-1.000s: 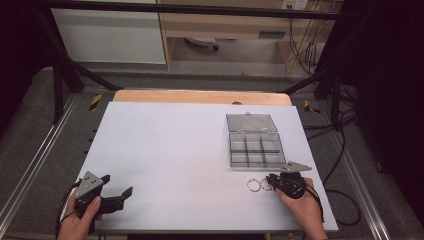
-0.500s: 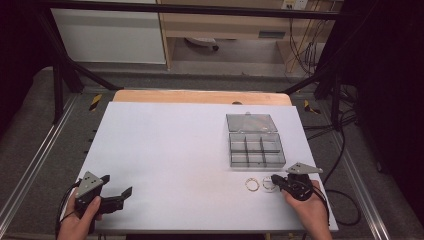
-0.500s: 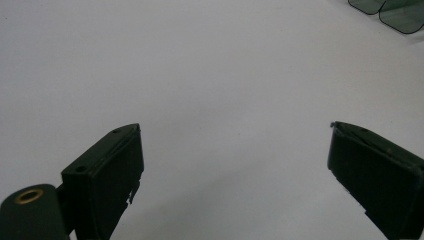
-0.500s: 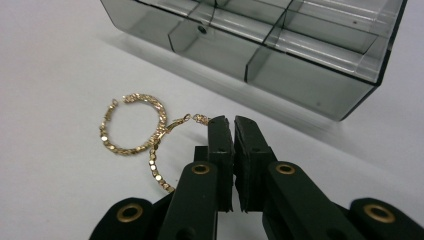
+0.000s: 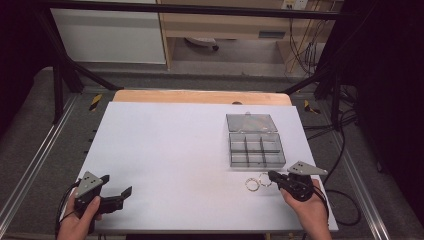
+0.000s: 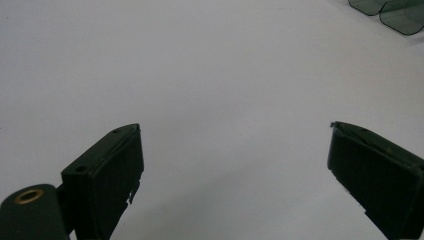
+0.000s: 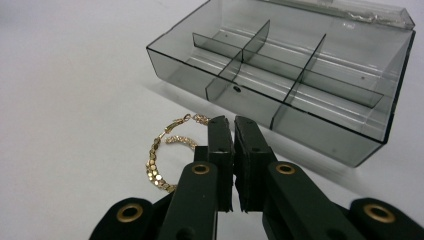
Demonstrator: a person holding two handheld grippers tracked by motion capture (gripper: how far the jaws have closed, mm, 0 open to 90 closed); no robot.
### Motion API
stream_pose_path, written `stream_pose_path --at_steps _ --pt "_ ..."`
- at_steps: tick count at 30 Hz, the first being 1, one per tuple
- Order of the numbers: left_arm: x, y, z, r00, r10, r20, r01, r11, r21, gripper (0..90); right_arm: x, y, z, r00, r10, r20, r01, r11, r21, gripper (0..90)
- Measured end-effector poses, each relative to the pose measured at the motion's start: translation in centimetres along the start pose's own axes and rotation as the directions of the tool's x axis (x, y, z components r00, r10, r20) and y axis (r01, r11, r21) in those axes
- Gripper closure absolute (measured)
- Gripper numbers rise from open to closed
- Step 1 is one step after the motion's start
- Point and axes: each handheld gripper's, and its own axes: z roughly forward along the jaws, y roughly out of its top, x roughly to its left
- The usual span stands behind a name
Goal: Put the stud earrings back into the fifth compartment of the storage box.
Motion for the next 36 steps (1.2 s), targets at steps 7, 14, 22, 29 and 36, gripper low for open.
stream_pose_path --at_steps 7,14,22,29,36 --pt "-0.1 0.0 0.0 1.0 -0.005 0.008 0.005 1.0 -0.003 7.7 0.0 0.1 -0.3 1.0 0.006 0.005 -0.006 0.9997 -0.024 87.1" --pt "0.1 0.1 0.0 0.9998 -0.014 0.013 0.014 0.9998 -0.017 8.1 0.2 0.6 -0.4 0.9999 0.012 0.001 -0.012 0.998 -0.061 87.1" --pt "0.0 0.0 0.1 0.9999 -0.009 0.007 0.009 0.9999 -0.006 7.9 0.0 1.5 -0.4 0.9995 0.027 -0.019 -0.028 0.9944 -0.101 87.1" --pt "0.3 -0.1 0.0 0.9998 -0.018 -0.007 0.018 0.9998 -0.008 7.9 -1.4 4.5 0.4 0.9985 0.051 -0.017 -0.054 0.9843 -0.168 87.1" --pt "0.2 -0.1 0.1 0.9998 -0.021 -0.006 0.021 0.9998 -0.001 7.8 -2.2 6.4 0.7 0.9989 0.047 -0.002 -0.046 0.9785 -0.201 87.1"
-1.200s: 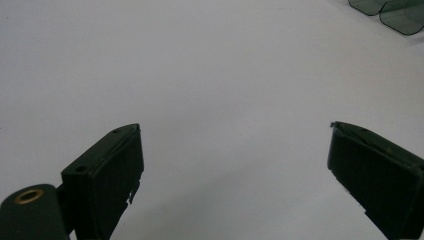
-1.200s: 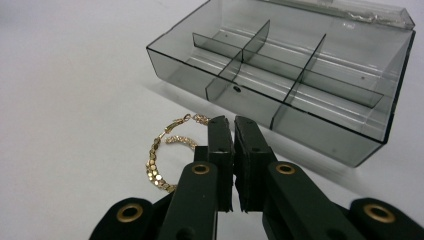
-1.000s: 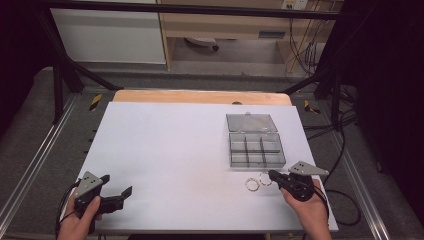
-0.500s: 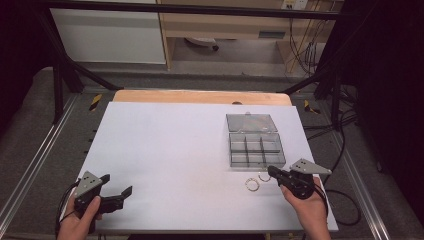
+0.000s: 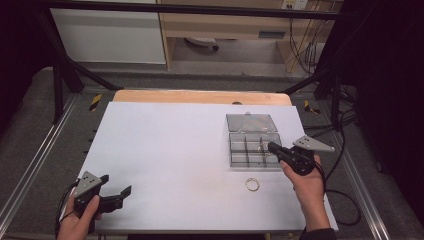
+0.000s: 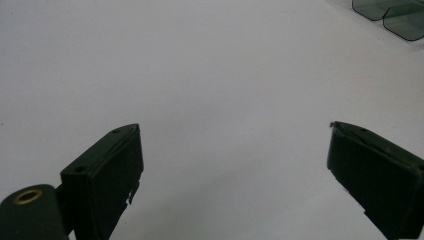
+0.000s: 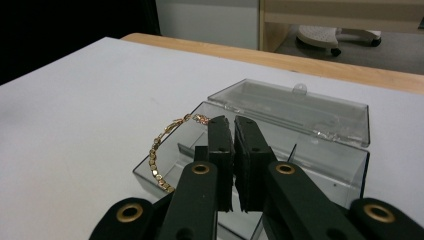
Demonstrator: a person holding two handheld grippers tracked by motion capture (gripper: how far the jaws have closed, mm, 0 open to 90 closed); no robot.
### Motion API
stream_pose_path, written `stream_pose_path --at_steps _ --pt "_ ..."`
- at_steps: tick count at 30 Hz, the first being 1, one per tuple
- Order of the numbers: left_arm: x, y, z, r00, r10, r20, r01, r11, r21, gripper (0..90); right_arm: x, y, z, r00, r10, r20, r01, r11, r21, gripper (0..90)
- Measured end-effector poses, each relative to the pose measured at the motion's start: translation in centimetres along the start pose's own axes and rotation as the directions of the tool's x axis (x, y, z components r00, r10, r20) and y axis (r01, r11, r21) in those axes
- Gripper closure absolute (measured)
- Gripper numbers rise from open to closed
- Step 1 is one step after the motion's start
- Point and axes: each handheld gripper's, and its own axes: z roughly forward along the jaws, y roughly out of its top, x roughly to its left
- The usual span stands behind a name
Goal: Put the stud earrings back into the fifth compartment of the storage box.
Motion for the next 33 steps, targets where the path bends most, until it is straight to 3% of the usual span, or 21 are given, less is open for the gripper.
stream_pose_path --at_steps 18,24,33 --pt "-0.1 0.0 0.0 1.0 0.002 0.007 -0.002 1.0 0.0 7.8 -1.3 0.5 1.6 0.9968 0.025 0.076 -0.022 0.9991 -0.037 87.1" --pt "-0.1 0.0 0.0 0.9999 0.005 0.012 -0.005 1.0 0.0 7.8 -1.6 0.1 2.0 0.9933 0.016 0.114 -0.013 0.9997 -0.02 87.1" --pt "0.0 0.0 0.0 1.0 -0.002 0.003 0.002 1.0 -0.001 7.9 -1.3 -0.5 2.8 0.9928 -0.005 0.119 0.003 0.9998 0.018 87.1"
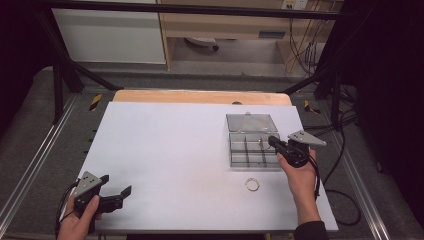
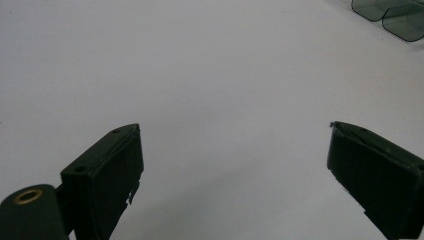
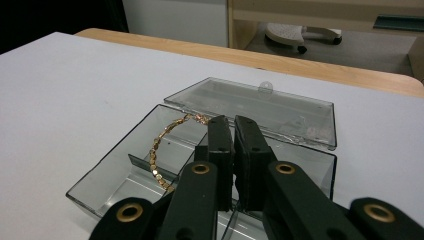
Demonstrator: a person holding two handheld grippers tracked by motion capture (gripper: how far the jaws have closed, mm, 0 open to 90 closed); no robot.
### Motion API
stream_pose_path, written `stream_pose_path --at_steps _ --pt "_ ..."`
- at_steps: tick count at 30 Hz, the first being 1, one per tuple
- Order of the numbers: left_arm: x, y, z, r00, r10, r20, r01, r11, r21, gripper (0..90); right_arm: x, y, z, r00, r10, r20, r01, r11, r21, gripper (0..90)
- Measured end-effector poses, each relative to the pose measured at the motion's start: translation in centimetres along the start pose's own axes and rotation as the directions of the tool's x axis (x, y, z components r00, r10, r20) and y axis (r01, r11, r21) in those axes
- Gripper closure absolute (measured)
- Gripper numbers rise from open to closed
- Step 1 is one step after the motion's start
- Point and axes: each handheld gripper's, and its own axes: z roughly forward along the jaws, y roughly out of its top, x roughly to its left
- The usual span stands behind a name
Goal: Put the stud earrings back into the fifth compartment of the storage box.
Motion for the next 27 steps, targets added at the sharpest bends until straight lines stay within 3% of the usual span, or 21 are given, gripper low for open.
stream_pose_path --at_steps 27 --pt "-0.25 -0.04 0.21 0.9998 0.014 0.011 -0.014 0.9998 0.012 7.9 -0.06 -0.95 0.65 0.9995 -0.027 0.012 0.026 0.9955 0.091 87.1"
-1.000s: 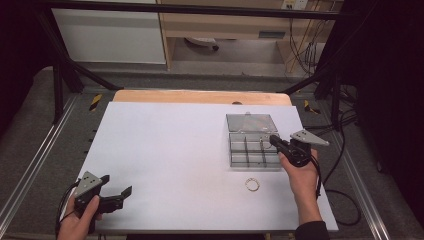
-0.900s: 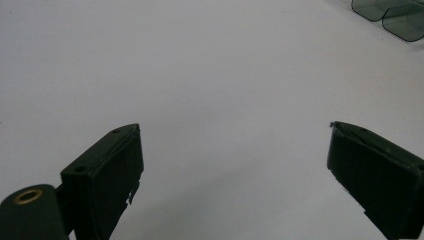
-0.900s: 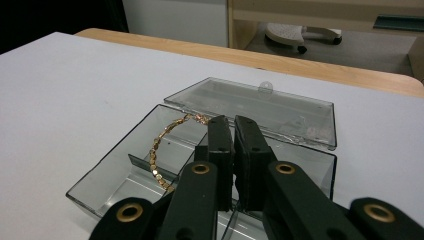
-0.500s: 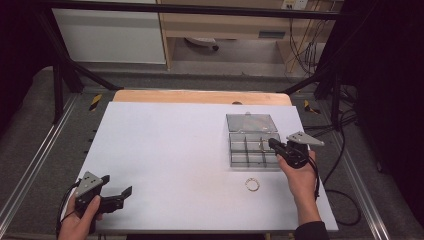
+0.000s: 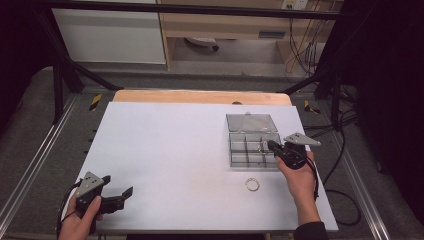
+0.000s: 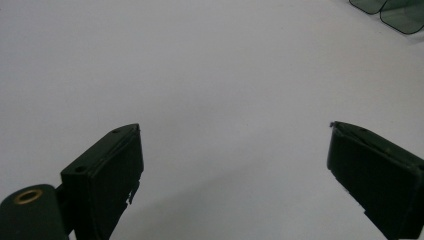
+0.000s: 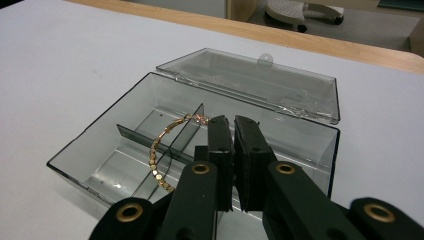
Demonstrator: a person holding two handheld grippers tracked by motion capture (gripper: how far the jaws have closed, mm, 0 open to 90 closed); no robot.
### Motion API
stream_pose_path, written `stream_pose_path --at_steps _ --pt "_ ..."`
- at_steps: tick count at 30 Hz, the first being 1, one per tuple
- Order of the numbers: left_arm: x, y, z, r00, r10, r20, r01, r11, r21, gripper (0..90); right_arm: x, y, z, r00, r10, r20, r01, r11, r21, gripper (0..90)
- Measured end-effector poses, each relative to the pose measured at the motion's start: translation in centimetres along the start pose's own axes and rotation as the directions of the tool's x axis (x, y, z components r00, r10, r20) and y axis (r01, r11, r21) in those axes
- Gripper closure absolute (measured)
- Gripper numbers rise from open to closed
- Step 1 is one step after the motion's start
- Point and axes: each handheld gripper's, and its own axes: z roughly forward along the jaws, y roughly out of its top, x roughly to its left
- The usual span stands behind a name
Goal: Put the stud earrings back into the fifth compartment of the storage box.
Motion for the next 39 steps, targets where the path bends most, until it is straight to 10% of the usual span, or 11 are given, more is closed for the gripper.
stream_pose_path --at_steps 39 --pt "-0.2 0.0 0.2 0.9997 0.013 0.02 -0.014 0.9998 0.015 7.9 1.9 -1.3 3.0 0.994 -0.109 0.003 0.108 0.9854 0.132 87.0"
